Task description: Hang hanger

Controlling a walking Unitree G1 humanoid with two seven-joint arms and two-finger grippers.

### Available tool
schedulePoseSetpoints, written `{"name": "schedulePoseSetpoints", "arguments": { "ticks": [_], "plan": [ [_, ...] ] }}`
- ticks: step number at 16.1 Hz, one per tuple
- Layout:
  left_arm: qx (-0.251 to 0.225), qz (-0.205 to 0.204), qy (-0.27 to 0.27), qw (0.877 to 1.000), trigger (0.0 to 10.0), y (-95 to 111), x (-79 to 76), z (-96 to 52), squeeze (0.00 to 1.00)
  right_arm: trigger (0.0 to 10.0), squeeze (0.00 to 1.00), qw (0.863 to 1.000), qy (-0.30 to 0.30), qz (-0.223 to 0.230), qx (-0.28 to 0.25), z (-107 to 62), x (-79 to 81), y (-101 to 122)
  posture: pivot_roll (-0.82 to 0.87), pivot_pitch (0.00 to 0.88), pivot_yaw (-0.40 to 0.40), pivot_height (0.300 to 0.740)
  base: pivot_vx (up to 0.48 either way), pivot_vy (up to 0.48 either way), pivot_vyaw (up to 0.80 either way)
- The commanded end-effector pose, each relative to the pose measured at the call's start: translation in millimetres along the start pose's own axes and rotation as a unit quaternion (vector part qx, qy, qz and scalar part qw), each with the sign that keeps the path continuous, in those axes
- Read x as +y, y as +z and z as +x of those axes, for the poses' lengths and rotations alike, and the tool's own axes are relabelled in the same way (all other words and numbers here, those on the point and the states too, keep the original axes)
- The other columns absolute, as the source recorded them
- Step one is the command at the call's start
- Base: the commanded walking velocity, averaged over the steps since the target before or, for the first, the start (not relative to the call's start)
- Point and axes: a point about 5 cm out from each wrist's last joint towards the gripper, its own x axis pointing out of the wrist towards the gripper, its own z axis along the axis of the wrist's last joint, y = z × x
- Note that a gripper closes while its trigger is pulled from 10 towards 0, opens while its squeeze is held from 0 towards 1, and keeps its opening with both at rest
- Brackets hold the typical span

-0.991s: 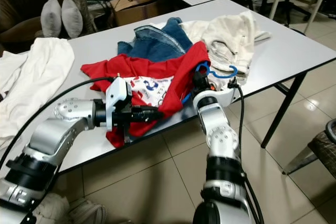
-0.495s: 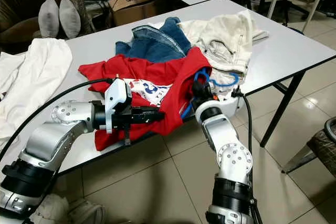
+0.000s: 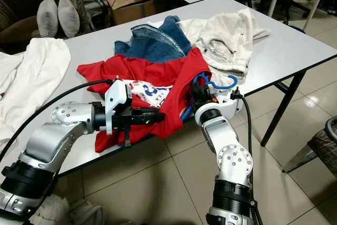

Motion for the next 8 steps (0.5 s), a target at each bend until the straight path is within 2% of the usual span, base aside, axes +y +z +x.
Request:
{"name": "schedulePoseSetpoints", "arguments": {
  "ticks": [1, 6, 7, 8],
  "plan": [
    [0.001, 0.006, 0.011, 1.000, 0.0, 2.8, 2.5, -6.2, 0.00, 10.0, 0.00, 0.997, 0.011, 0.066, 0.036, 0.1, 8.7, -37.5, -0.10, 0.037, 0.156, 0.740, 0.000, 0.000, 0.00],
    [0.001, 0.006, 0.011, 1.000, 0.0, 2.8, 2.5, -6.2, 0.00, 10.0, 0.00, 0.997, 0.011, 0.066, 0.036, 0.1, 8.7, -37.5, -0.10, 0.037, 0.156, 0.740, 0.000, 0.000, 0.00],
    [0.003, 0.005, 0.015, 1.000, 0.0, 3.3, 1.2, -7.6, 0.00, 10.0, 0.00, 0.996, 0.012, 0.075, 0.047, -6.0, 9.0, -40.1, -0.10, 0.040, 0.157, 0.740, 0.000, 0.000, 0.00],
    [0.028, -0.025, 0.039, 0.999, 10.0, 1.4, 18.4, -26.5, 1.00, 10.0, 0.00, 0.999, 0.020, 0.039, 0.012, -17.3, 2.8, -18.7, -0.13, 0.000, 0.215, 0.740, 0.000, 0.000, 0.80]
  ]
}}
